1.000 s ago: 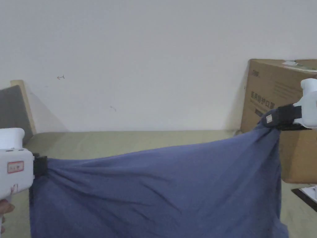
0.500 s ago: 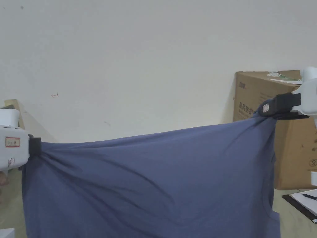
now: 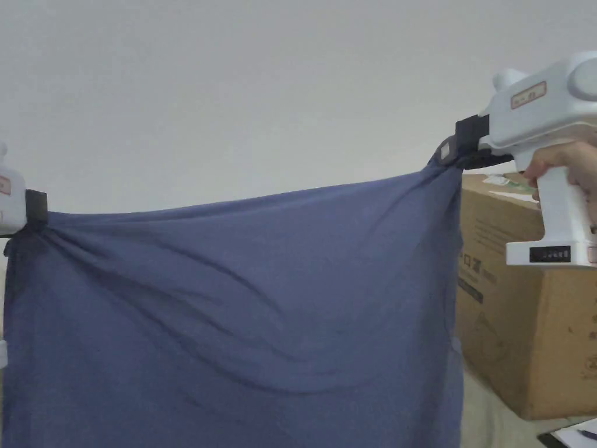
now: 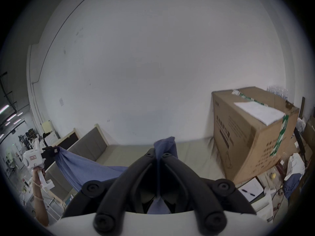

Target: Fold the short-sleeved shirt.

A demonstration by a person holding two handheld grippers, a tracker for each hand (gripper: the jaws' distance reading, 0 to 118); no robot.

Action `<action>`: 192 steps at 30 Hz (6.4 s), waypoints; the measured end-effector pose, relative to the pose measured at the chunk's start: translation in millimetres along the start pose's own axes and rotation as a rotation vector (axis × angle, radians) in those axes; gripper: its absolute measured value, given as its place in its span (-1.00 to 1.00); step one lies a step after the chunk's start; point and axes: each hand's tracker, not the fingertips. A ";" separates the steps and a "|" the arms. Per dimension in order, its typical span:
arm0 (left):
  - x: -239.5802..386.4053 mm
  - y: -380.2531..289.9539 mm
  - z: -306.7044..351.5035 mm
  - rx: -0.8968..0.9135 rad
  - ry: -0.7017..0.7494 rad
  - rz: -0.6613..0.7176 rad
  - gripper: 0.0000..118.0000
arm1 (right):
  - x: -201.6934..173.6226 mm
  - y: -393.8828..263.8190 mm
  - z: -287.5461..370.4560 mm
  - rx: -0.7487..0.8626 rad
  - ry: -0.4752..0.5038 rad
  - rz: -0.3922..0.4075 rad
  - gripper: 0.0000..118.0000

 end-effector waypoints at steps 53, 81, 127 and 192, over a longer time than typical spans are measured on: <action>-55.2 -431.4 -67.0 -0.624 -0.005 0.122 -0.90 | 84.2 -442.0 -56.1 -0.623 -0.103 -0.170 -0.99; -88.4 -510.0 163.4 -0.591 -0.034 0.162 0.90 | 32.9 -564.6 159.8 -0.632 -0.152 -0.119 0.71; -90.3 -526.7 138.1 -0.669 0.025 0.332 -0.90 | 3.1 -570.5 168.9 -0.597 -0.201 -0.016 -1.00; -92.4 -507.0 145.4 -0.674 -0.011 0.196 -1.00 | 5.2 -531.3 102.0 -0.520 -0.129 -0.113 -1.00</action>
